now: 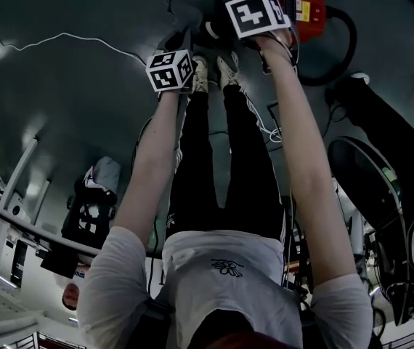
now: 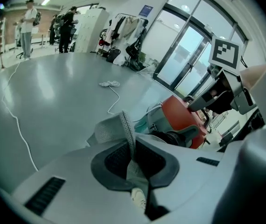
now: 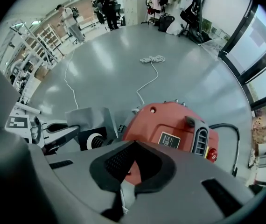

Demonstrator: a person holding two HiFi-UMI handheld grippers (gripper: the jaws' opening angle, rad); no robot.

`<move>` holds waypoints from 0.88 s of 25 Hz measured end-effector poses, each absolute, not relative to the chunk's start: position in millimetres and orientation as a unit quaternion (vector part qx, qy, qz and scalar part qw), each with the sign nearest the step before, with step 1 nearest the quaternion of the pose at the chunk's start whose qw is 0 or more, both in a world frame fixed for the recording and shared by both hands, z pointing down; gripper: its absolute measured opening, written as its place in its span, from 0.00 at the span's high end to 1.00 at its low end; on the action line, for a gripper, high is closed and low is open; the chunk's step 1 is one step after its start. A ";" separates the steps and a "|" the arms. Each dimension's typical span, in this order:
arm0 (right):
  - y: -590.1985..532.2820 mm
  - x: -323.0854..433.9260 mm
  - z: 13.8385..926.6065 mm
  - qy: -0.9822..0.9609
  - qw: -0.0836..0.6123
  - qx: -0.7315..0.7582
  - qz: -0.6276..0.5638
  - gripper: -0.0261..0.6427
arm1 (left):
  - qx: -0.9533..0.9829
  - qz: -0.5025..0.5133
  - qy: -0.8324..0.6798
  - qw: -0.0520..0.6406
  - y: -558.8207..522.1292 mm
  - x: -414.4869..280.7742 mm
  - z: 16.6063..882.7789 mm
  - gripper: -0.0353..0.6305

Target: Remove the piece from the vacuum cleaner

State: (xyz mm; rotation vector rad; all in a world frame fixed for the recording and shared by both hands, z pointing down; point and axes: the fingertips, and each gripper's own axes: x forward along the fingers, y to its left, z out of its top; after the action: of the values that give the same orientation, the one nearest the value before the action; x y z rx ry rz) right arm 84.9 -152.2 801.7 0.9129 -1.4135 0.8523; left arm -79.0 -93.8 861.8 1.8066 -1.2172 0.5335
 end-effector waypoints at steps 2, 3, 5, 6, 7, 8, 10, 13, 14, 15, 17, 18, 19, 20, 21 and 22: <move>-152.0 85.2 802.9 -0.609 0.586 0.396 0.360 0.94 | 0.733 0.227 -0.481 0.424 -96.0 -79.8 861.2 0.92; -152.1 85.3 803.8 -0.610 0.583 0.398 0.360 0.94 | 0.735 0.229 -0.479 0.422 -97.3 -79.4 861.3 0.92; -152.1 85.9 804.0 -0.608 0.585 0.399 0.358 0.94 | 0.734 0.227 -0.481 0.422 -97.5 -80.1 861.3 0.92; -152.1 86.8 802.8 -0.604 0.590 0.399 0.357 0.94 | 0.733 0.227 -0.483 0.423 -96.6 -81.3 861.0 0.92; -152.2 87.7 801.7 -0.601 0.593 0.399 0.356 0.94 | 0.733 0.227 -0.483 0.422 -95.7 -82.3 860.3 0.92; -152.3 87.4 801.4 -0.601 0.592 0.399 0.359 0.94 | 0.735 0.229 -0.481 0.420 -95.0 -82.8 859.6 0.92; -152.2 84.2 803.3 -0.605 0.583 0.396 0.369 0.94 | 0.743 0.235 -0.471 0.412 -94.7 -83.2 858.5 0.92; -152.4 78.2 806.9 -0.613 0.577 0.394 0.369 0.94 | 0.750 0.240 -0.462 0.408 -94.4 -84.6 858.3 0.92; -152.1 76.9 807.1 -0.614 0.579 0.394 0.365 0.94 | 0.750 0.239 -0.463 0.409 -93.2 -85.1 858.1 0.92; -151.2 76.3 807.0 -0.614 0.581 0.394 0.360 0.94 | 0.749 0.237 -0.464 0.410 -91.2 -85.8 857.8 0.92; -150.0 77.4 806.4 -0.612 0.585 0.397 0.355 0.94 | 0.748 0.233 -0.465 0.412 -88.3 -86.8 857.3 0.92; -150.5 79.4 805.4 -0.609 0.588 0.399 0.352 0.94 | 0.749 0.232 -0.465 0.412 -88.1 -87.0 857.1 0.92; -151.5 81.0 804.0 -0.607 0.590 0.401 0.350 0.94 | 0.750 0.231 -0.464 0.412 -88.3 -87.2 856.8 0.92; -152.2 81.3 803.0 -0.606 0.592 0.402 0.348 0.94 | 0.750 0.230 -0.463 0.412 -88.3 -87.6 856.3 0.92; -152.5 81.6 801.5 -0.604 0.594 0.403 0.347 0.94 | 0.751 0.231 -0.462 0.412 -87.6 -88.6 855.8 0.92; -152.6 82.3 799.7 -0.601 0.596 0.404 0.347 0.94 | 0.750 0.233 -0.461 0.413 -86.1 -90.5 855.8 0.92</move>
State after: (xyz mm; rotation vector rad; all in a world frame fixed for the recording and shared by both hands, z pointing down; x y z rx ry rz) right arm 82.3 -152.6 799.7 0.9394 -1.3960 0.8057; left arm -90.5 -86.1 855.8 1.8849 -1.1598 0.5865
